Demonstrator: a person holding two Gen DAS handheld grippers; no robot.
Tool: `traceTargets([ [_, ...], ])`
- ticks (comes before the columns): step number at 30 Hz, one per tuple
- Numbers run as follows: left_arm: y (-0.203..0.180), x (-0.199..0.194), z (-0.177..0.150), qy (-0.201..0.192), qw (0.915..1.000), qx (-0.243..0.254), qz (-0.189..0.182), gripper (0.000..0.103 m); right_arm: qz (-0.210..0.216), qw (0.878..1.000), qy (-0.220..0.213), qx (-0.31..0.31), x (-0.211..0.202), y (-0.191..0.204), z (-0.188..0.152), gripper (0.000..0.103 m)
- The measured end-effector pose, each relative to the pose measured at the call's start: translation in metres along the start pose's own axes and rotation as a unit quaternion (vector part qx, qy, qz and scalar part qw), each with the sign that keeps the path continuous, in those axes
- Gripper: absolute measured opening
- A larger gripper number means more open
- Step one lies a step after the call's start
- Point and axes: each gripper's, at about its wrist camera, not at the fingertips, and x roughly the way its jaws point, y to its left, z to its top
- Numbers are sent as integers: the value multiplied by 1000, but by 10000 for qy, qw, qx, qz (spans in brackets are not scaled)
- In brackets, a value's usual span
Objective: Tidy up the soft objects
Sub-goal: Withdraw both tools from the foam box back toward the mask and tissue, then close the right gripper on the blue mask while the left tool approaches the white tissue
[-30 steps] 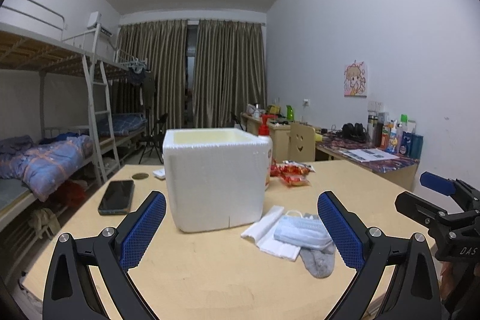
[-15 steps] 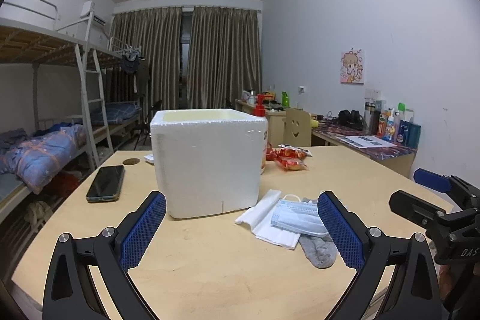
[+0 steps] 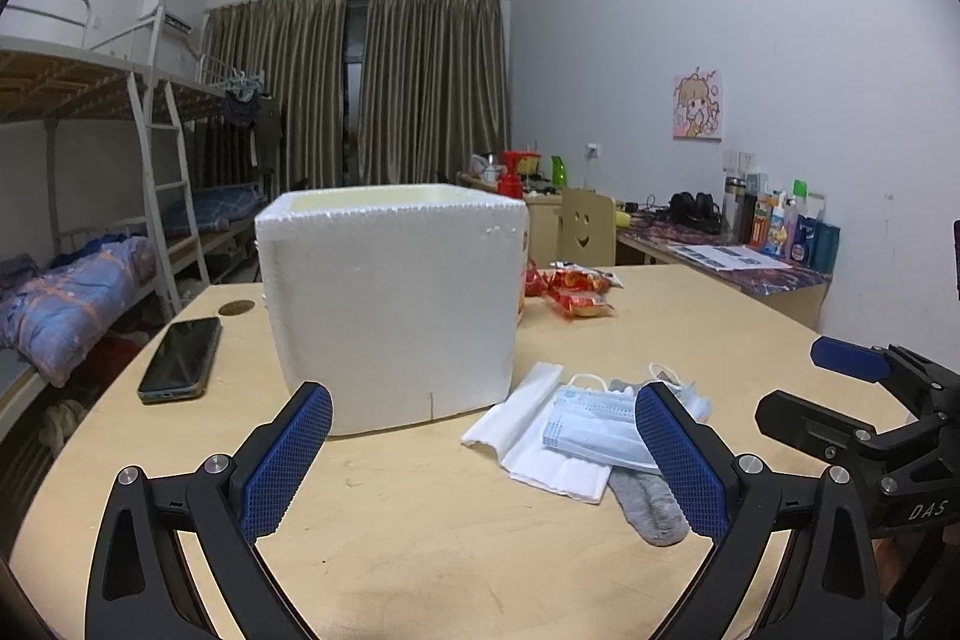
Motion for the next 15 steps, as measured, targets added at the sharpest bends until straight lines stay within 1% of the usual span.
traceTargets([
  [7,5,19,0,127,9999,75,-67,101,74,9997,235,-11,17,0,2,103],
  [15,12,42,-2,375,9991,98,-174,101,104,9982,574,164,35,-8,0,103],
])
